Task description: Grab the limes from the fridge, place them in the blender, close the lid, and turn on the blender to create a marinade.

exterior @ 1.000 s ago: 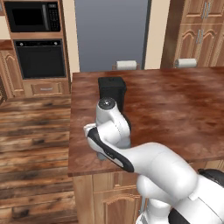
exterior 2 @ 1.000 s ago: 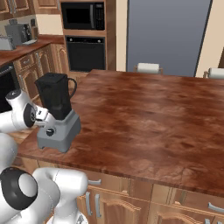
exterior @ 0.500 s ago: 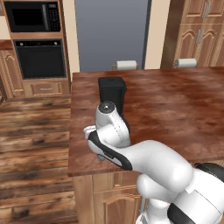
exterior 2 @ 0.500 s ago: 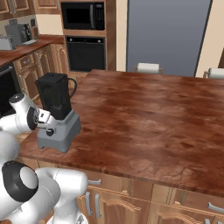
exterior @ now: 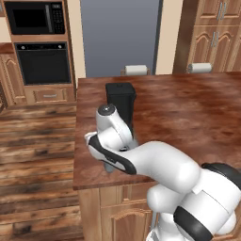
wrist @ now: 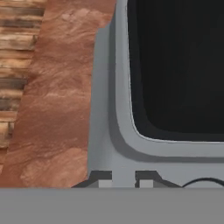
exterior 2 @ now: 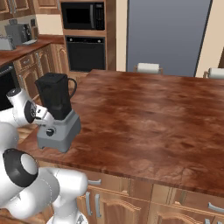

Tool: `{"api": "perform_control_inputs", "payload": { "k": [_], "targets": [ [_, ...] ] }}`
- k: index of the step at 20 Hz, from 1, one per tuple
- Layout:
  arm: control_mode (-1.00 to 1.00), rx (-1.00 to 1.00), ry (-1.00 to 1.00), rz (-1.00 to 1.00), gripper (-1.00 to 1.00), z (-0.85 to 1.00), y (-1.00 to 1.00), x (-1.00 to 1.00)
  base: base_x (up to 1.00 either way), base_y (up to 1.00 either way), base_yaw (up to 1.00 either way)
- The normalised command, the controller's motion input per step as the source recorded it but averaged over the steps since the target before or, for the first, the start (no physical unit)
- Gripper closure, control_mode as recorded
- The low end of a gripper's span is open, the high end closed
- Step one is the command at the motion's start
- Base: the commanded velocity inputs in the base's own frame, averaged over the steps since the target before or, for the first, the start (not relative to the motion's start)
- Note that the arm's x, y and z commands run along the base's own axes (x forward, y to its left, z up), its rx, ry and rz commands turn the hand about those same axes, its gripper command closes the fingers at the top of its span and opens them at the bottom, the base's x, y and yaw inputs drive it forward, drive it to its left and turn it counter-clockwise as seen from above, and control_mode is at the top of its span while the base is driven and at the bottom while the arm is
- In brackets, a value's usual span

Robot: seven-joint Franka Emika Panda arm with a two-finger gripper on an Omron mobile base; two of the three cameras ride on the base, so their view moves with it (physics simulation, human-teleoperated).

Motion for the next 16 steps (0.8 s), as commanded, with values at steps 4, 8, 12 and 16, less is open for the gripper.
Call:
{"api": "perform_control_inputs", "payload": {
  "k": [4,8,12,16],
  "targets": [
    [-1.0,0.0,-0.01,0.0,1.0,-0.04,0.0,-0.01,0.0,0.0,0.0],
    [-1.0,0.0,0.0,0.0,1.0,-0.04,-0.01,0.03,0.0,0.0,0.0],
    [-1.0,0.0,0.0,0.0,1.0,-0.14,-0.25,0.0,0.0,0.0,0.0],
    [-1.0,0.0,0.0,0.0,1.0,0.0,-0.13,0.0,0.0,0.0,0.0]
  ]
}}
